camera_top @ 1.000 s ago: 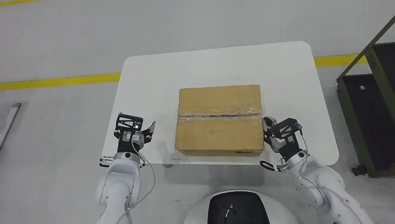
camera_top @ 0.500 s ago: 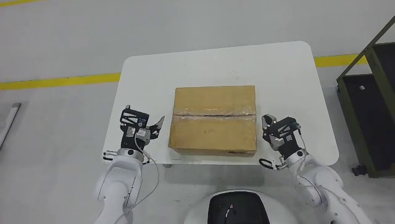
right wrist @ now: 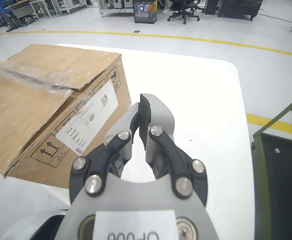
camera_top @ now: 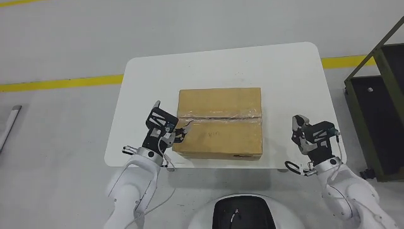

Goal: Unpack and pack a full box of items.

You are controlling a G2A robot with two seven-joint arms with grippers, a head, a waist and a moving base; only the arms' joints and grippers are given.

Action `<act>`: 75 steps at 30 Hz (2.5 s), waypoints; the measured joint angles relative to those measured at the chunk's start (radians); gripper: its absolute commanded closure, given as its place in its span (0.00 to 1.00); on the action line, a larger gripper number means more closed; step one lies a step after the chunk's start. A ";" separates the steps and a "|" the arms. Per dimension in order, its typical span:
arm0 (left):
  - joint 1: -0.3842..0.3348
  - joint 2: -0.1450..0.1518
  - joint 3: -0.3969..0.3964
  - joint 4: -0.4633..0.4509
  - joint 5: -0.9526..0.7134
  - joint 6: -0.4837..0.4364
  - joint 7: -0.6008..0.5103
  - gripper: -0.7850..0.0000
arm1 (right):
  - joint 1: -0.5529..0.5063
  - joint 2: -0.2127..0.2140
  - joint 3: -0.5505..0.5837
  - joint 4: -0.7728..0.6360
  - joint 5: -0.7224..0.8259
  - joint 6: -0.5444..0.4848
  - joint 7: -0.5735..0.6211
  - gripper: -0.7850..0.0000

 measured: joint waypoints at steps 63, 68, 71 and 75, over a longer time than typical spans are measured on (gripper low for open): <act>-0.467 -0.099 0.618 0.369 0.290 -0.164 -0.224 0.18 | -0.088 0.009 0.089 -0.046 0.061 0.013 -0.043 1.00; -0.475 -0.106 0.616 0.378 0.292 -0.161 -0.237 0.35 | -0.084 0.010 0.087 -0.044 0.063 0.012 -0.043 1.00; -0.478 -0.110 0.614 0.384 0.290 -0.160 -0.243 0.33 | -0.081 0.010 0.089 -0.044 0.064 0.014 -0.042 1.00; -0.479 -0.114 0.612 0.389 0.287 -0.166 -0.248 0.38 | -0.080 0.010 0.089 -0.043 0.066 0.017 -0.040 1.00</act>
